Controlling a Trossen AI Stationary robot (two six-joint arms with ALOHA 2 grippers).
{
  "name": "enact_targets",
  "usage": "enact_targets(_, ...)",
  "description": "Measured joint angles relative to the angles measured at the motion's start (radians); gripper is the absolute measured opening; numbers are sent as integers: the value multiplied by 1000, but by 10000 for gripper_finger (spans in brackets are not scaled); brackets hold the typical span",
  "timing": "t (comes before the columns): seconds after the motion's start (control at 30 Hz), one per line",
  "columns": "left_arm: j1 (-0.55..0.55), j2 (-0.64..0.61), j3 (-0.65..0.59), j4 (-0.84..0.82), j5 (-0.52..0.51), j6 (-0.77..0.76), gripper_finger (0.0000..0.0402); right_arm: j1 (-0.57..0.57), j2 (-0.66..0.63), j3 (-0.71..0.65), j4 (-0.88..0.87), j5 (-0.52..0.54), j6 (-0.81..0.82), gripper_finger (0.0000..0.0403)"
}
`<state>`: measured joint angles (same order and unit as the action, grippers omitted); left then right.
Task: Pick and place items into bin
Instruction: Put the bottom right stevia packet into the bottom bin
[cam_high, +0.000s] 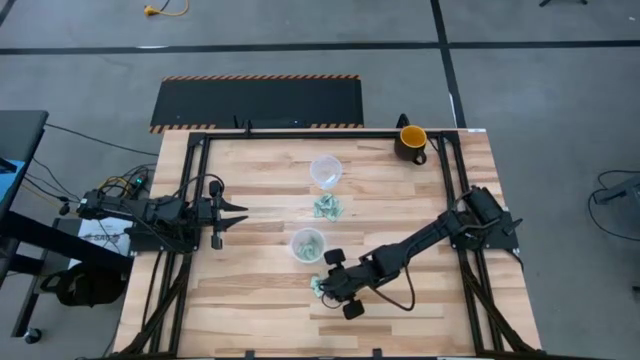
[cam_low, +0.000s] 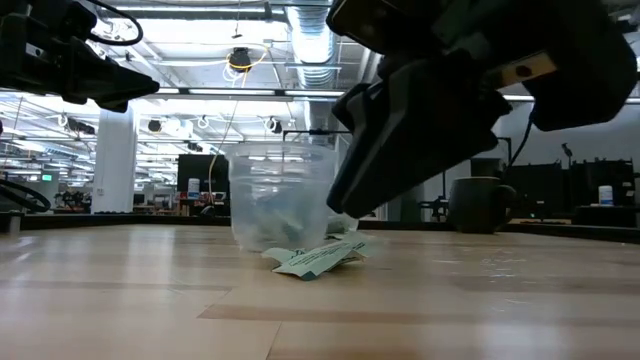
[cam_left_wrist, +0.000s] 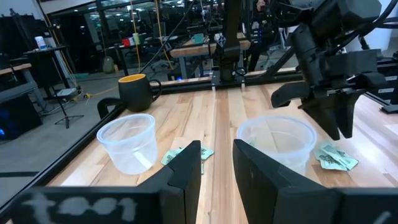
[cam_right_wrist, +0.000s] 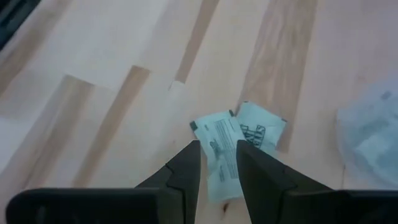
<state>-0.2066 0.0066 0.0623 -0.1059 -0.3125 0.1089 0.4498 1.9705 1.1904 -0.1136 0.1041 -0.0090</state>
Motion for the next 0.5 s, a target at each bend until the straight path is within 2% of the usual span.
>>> enact_targets(0.5,0,0,0,0,0,0,84,-5,0,0,-44,28,-7,98)
